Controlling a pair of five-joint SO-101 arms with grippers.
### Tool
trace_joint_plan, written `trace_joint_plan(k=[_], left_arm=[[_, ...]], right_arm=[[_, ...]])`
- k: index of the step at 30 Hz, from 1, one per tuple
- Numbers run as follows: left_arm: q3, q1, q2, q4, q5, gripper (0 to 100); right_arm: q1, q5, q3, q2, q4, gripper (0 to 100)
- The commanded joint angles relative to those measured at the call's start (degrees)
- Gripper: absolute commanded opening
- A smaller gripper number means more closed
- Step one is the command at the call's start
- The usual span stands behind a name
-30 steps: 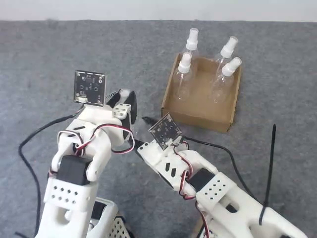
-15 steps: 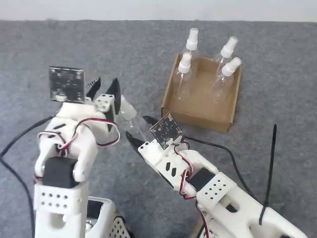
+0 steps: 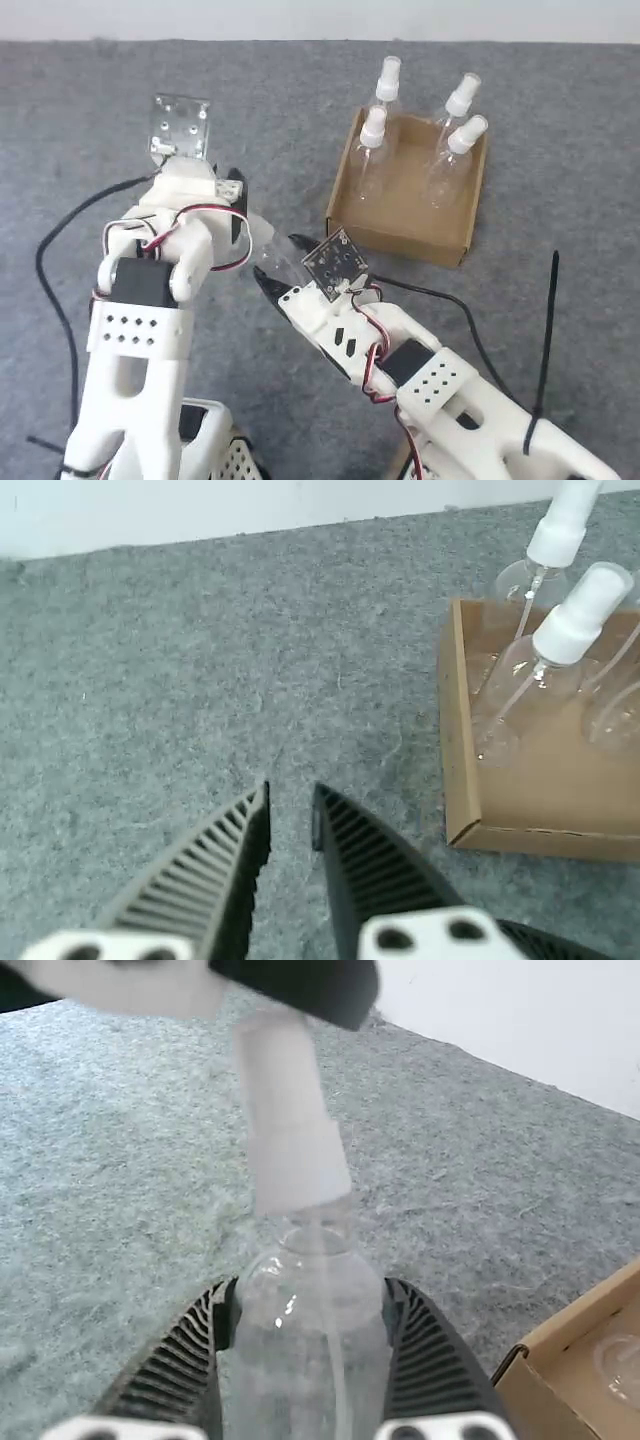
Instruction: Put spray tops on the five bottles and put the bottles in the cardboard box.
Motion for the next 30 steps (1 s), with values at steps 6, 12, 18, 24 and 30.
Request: trace_joint_plan(k=[6,12,18,24,30], left_arm=[[-2.95,7.47,-2.11,3.25,-0.26,3],[-5.05,5.10,-1.76,0.79,-0.44,6],[-16.31,-2.20,-1.85,10.11,-0.09,12],[-12.70,-2.81,-1.85,13.63,-0.18,11],[-5.14,-2.46,-1.76,4.92,-0.09,11]], right_arm=[[0.84,-0.62,-0.62,-2.51,-0.84,0.6],[0.84,-0.62,-0.53,-2.51,-0.84,0.6],[0.84,-0.62,-0.53,-2.51,-0.84,0.6],[0.84,-0.62,-0.53,-2.51,-0.84,0.6],[0.84,-0.62,-0.53,-2.51,-0.84,0.6]])
